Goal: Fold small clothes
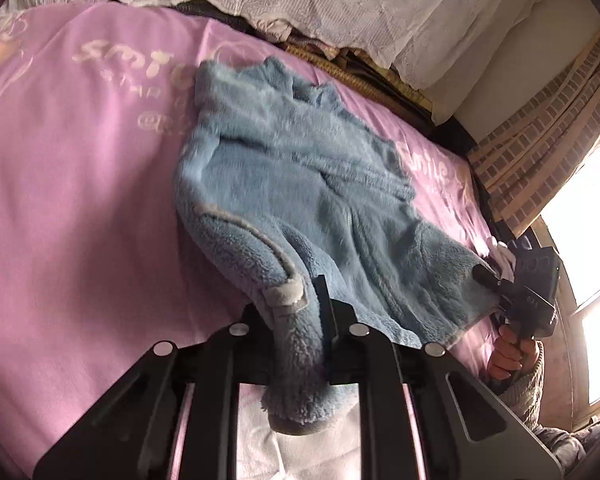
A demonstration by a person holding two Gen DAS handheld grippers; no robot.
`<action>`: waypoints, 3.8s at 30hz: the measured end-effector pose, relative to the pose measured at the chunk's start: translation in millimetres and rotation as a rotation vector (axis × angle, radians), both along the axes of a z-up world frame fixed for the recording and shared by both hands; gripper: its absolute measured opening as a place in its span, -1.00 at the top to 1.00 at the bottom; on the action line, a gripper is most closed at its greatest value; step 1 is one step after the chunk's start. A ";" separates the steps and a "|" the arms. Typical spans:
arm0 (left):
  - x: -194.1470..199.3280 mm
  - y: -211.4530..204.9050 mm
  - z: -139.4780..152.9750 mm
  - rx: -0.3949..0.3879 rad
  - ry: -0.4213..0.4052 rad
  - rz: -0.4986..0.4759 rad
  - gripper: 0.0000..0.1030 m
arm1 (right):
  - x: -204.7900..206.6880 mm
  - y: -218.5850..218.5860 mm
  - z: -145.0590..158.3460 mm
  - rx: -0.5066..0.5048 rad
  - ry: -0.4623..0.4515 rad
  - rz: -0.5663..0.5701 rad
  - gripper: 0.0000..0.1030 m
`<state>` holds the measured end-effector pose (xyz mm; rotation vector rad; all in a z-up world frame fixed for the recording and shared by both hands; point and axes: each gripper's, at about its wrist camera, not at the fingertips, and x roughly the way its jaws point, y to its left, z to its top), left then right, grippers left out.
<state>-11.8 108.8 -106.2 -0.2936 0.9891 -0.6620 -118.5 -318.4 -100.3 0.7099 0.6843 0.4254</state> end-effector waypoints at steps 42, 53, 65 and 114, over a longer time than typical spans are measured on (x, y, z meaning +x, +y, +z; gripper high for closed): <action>216.2 -26.7 26.7 -0.056 -0.008 0.284 0.72 | 234.2 -75.0 -2.6 0.310 0.057 -0.259 0.75; 254.1 -28.0 -37.7 -0.076 0.091 0.315 0.71 | 263.8 -83.9 -53.9 0.318 0.143 -0.314 0.75; 230.1 -13.8 -6.7 -0.182 0.004 0.274 0.14 | 250.1 -82.3 -8.9 0.278 -0.012 -0.257 -0.14; 252.2 -71.1 -1.1 0.242 -0.066 0.354 -0.79 | 300.0 4.2 1.6 -0.088 0.022 -0.195 0.64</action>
